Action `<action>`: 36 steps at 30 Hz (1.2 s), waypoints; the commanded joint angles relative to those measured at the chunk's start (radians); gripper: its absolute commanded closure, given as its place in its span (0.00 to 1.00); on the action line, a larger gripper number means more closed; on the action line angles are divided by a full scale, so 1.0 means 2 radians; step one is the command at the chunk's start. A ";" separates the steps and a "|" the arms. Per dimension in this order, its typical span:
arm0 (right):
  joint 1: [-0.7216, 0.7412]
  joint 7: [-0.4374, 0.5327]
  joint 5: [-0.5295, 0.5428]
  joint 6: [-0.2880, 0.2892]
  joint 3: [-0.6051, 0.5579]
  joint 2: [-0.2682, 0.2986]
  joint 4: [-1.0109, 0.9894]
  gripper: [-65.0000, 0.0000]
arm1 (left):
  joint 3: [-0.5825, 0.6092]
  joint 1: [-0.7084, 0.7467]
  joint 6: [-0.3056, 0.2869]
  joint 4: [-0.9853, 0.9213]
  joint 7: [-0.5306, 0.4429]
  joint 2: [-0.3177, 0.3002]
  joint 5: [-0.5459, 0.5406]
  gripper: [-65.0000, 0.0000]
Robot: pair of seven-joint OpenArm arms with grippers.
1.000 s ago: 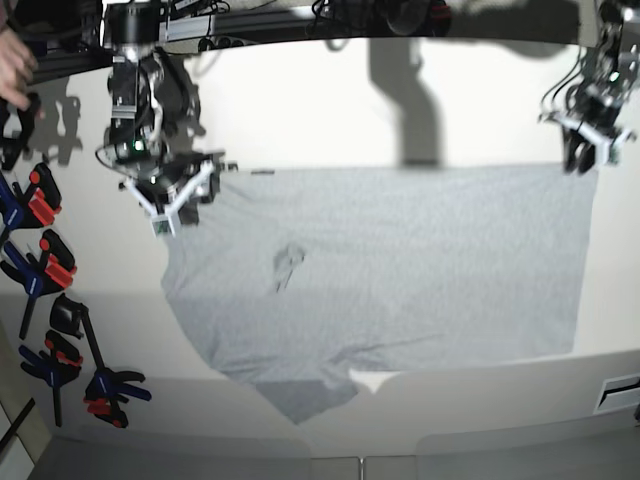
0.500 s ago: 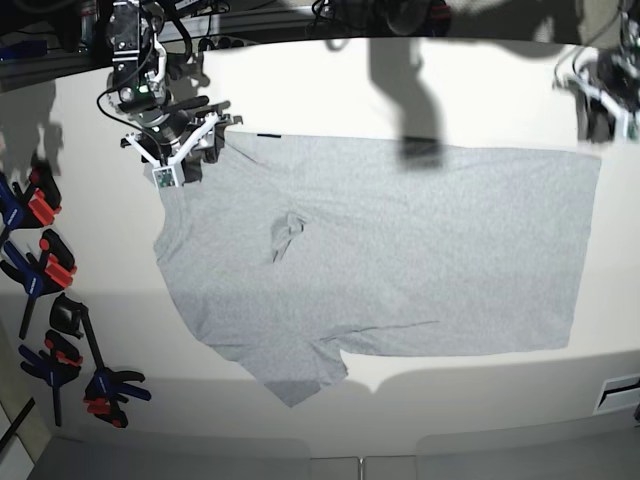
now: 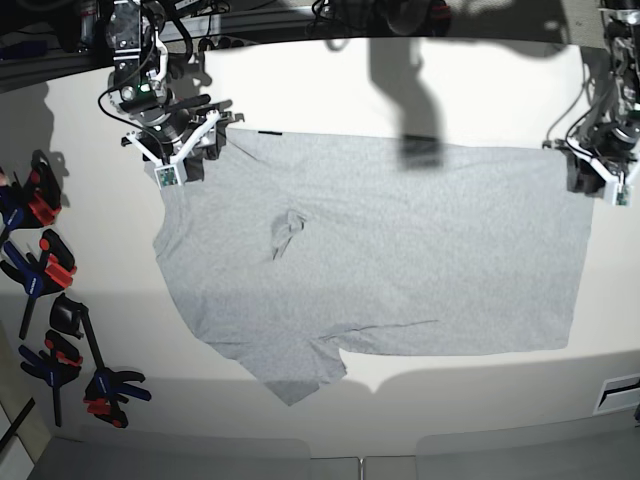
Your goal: Fold the T-shirt properly
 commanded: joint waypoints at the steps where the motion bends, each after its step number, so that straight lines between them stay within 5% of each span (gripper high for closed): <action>1: -0.011 -0.058 -0.021 0.003 -0.003 0.002 -0.005 0.52 | -0.004 -0.004 -0.003 0.004 -0.009 -0.007 -0.002 0.81; 6: -0.011 -0.057 -0.021 0.003 -0.003 0.002 -0.005 0.52 | -0.004 -0.004 -0.010 -0.034 -0.001 0.007 0.037 0.81; 12: -0.012 -0.064 -0.021 0.003 -0.003 0.002 -0.004 0.52 | -0.004 0.002 -0.056 -0.046 0.104 0.006 0.036 0.81; 33: -0.090 -0.102 -0.096 0.022 -0.003 0.006 0.115 0.52 | -0.004 0.200 -0.053 0.040 0.107 0.005 0.040 0.81; 36: -0.096 -0.107 -0.114 0.022 -0.003 0.008 0.116 0.52 | -0.004 0.233 -0.031 0.067 0.113 0.005 0.040 0.81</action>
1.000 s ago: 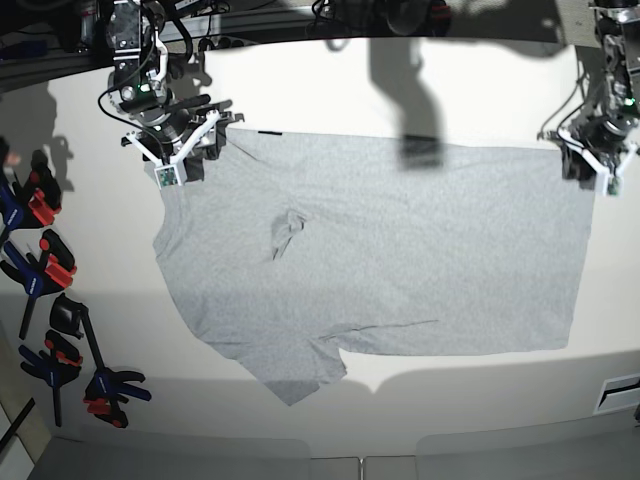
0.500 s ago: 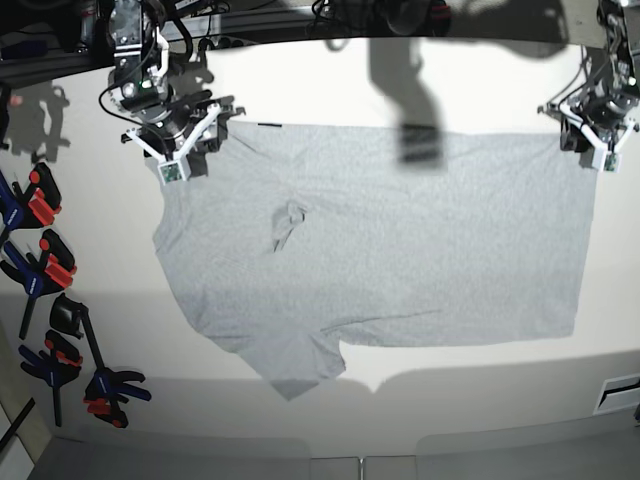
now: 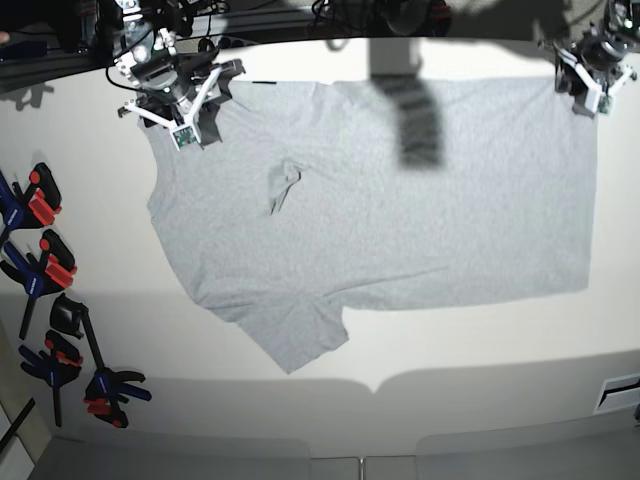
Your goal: Fold the T-shirt properly
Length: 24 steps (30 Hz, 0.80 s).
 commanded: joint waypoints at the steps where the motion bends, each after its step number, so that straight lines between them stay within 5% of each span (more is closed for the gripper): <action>1: -0.009 -0.029 -0.013 0.007 0.001 0.010 0.000 0.52 | 0.005 0.022 0.004 0.003 0.061 -0.001 0.021 0.81; 8: -0.018 -0.055 -0.013 0.003 0.001 0.042 0.000 0.52 | 0.004 0.052 0.011 0.050 0.070 -0.001 0.021 0.81; 17: -0.016 -0.069 -0.011 -0.016 0.001 0.051 0.002 0.52 | 0.004 0.051 0.011 0.081 0.066 -0.001 0.021 0.81; 24: 0.000 -0.048 -0.013 -0.029 0.001 0.051 0.010 0.52 | 0.004 0.047 0.021 0.099 -0.011 -0.002 0.021 0.81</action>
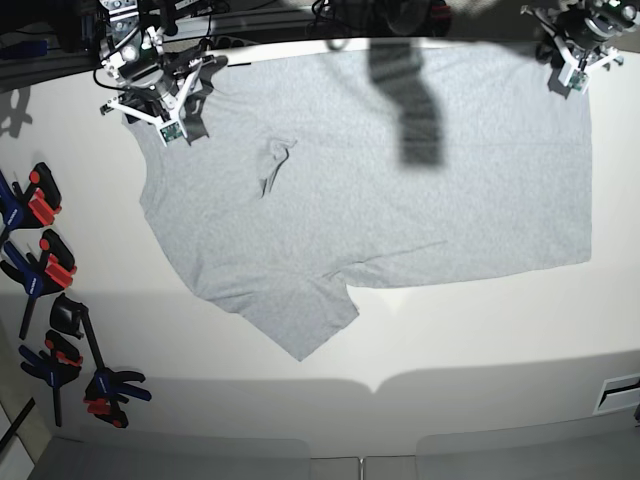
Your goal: Fold the T-shirt properly
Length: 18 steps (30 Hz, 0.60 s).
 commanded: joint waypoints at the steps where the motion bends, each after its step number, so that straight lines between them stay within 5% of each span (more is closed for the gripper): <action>1: 0.002 -0.009 -0.011 -0.008 0.001 0.006 0.002 0.52 | -0.003 -0.001 0.012 0.008 -0.006 -0.007 -0.002 0.81; 11: 0.014 -0.003 -0.012 -0.008 0.001 0.006 0.065 0.52 | -0.004 -0.012 0.094 0.031 -0.020 -0.007 0.110 0.81; 15: 0.020 0.037 -0.011 -0.008 0.001 0.006 0.115 0.52 | -0.003 -0.017 0.180 0.094 -0.088 -0.007 0.174 0.81; 18: 0.025 0.084 -0.010 -0.009 0.001 0.006 0.136 0.52 | -0.003 -0.045 0.210 0.136 -0.097 -0.007 0.224 0.81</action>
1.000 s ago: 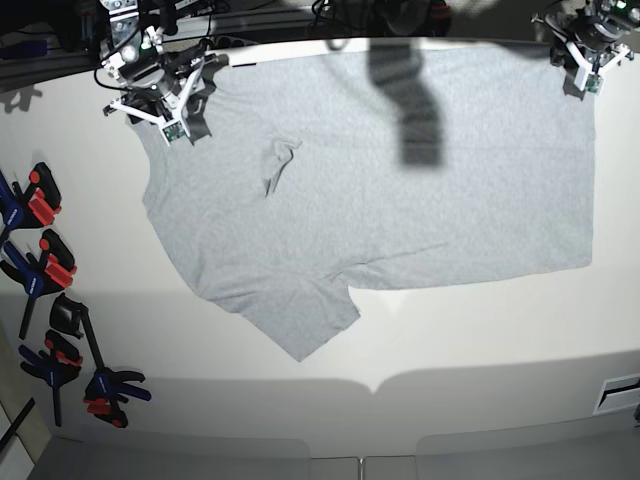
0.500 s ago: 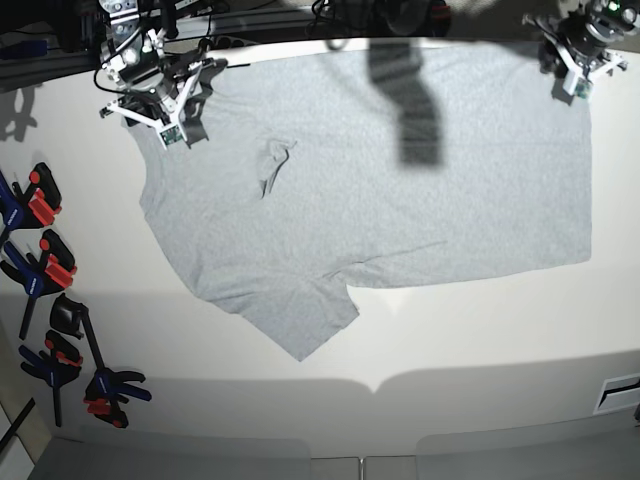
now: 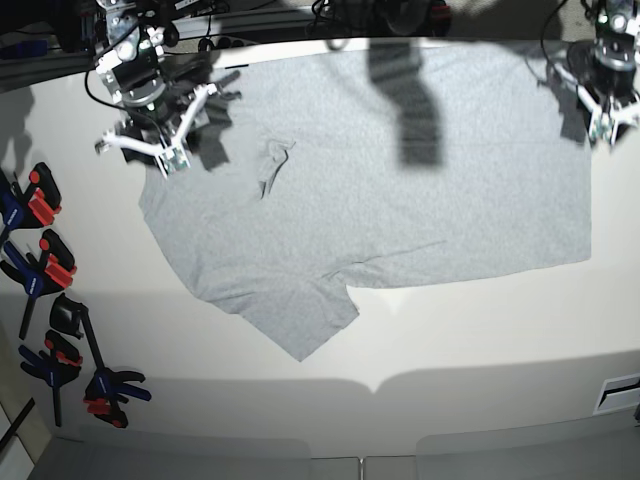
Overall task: Fold the T-shirt properly
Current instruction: 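Release the collar and move both grippers to the shirt's side edge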
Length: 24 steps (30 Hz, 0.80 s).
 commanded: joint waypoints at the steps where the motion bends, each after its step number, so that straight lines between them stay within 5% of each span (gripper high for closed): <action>1: 0.003 0.014 0.000 -0.005 0.003 0.006 0.013 0.52 | -0.003 -0.013 0.011 0.016 -0.011 -0.007 0.011 0.81; 4: 0.018 0.019 0.000 -0.005 0.003 0.005 0.019 0.52 | -0.003 -0.064 0.010 0.020 0.014 -0.007 0.010 0.78; 7: 0.028 0.009 0.000 -0.005 0.003 0.004 0.019 0.52 | -0.003 -0.124 -0.001 0.018 0.106 -0.007 -0.019 0.62; 11: 0.034 0.012 0.002 -0.006 0.003 0.004 0.019 0.52 | -0.003 -0.207 -0.084 -0.025 0.158 -0.007 -0.090 0.43; 20: 0.042 0.011 0.002 -0.006 0.003 0.004 0.019 0.52 | -0.003 -0.407 -0.187 -0.275 0.164 -0.007 -0.249 0.43; 24: 0.043 -0.010 0.024 -0.005 0.003 0.004 0.019 0.52 | -0.003 -0.498 -0.191 -0.420 0.156 -0.008 -0.254 0.43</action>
